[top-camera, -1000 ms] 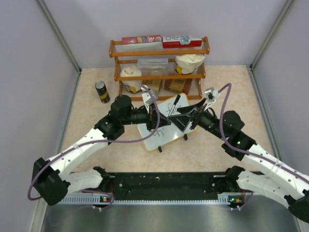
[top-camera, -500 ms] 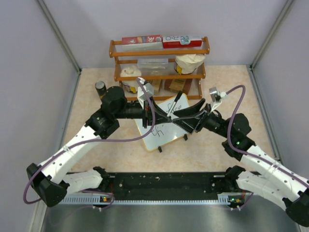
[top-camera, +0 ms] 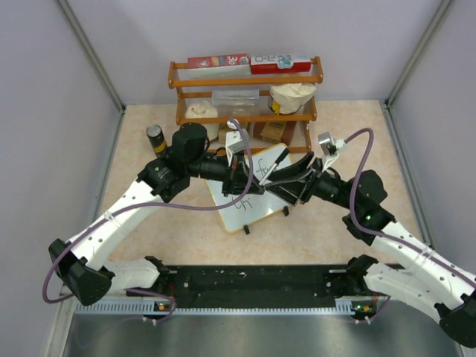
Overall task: Write a sentence on the whiteboard
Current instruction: Write on the whiteboard with the whiteboard.
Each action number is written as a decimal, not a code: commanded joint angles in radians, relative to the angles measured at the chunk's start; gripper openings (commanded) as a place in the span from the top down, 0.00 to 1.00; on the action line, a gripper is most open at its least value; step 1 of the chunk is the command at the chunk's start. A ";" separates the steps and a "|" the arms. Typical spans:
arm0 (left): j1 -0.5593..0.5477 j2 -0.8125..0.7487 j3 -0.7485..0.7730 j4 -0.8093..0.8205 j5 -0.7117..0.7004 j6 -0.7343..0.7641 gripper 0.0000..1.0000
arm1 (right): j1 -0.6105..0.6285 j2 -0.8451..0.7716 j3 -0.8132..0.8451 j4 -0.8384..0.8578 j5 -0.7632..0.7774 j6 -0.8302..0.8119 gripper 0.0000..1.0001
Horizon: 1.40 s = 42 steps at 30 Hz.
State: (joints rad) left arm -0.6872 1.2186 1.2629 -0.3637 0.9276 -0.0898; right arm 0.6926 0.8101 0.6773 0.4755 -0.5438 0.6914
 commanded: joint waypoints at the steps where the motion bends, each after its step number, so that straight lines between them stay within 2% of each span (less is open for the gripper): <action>1: 0.000 -0.001 0.039 -0.029 0.037 0.036 1.00 | -0.004 0.030 0.073 -0.003 -0.008 -0.018 0.53; 6: -0.002 -0.002 0.038 -0.038 0.036 0.047 1.00 | -0.004 0.069 0.102 -0.034 -0.027 -0.029 0.60; 10: 0.000 0.002 0.043 -0.052 0.033 0.056 1.00 | -0.004 0.086 0.111 -0.038 -0.056 -0.033 0.71; 13: 0.000 0.001 0.041 -0.055 0.027 0.062 1.00 | -0.004 0.090 0.122 -0.060 -0.076 -0.046 0.95; 14: 0.000 0.002 0.041 -0.057 0.024 0.062 1.00 | -0.005 0.087 0.120 -0.069 -0.068 -0.049 1.00; 15: 0.000 -0.001 0.041 -0.061 0.010 0.065 0.99 | -0.004 0.083 0.117 -0.077 -0.062 -0.053 1.00; 17: 0.002 -0.013 0.035 -0.064 -0.013 0.062 0.72 | -0.004 0.074 0.108 -0.089 -0.030 -0.061 1.00; 19: 0.000 -0.031 0.001 -0.044 -0.091 0.049 0.37 | -0.002 0.060 0.100 -0.116 0.011 -0.078 1.00; 23: 0.027 -0.134 -0.130 0.057 -0.304 -0.103 0.20 | -0.004 0.009 0.038 -0.164 0.224 -0.139 1.00; 28: 0.219 -0.206 -0.405 0.291 -0.273 -0.333 0.17 | -0.002 -0.038 -0.146 -0.011 0.456 -0.202 1.00; 31: 0.320 -0.254 -0.523 0.325 -0.299 -0.422 0.17 | 0.010 -0.006 -0.206 0.095 0.534 -0.253 1.00; 36: 0.434 -0.312 -0.661 0.328 -0.392 -0.484 0.17 | 0.108 0.052 -0.243 0.231 0.662 -0.378 1.00; 42: 0.525 -0.308 -0.738 0.391 -0.373 -0.505 0.16 | 0.131 0.092 -0.259 0.310 0.671 -0.406 1.00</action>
State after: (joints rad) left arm -0.1970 0.9089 0.5556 -0.1009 0.5518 -0.5545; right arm 0.8135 0.8879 0.4183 0.6334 0.0723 0.3420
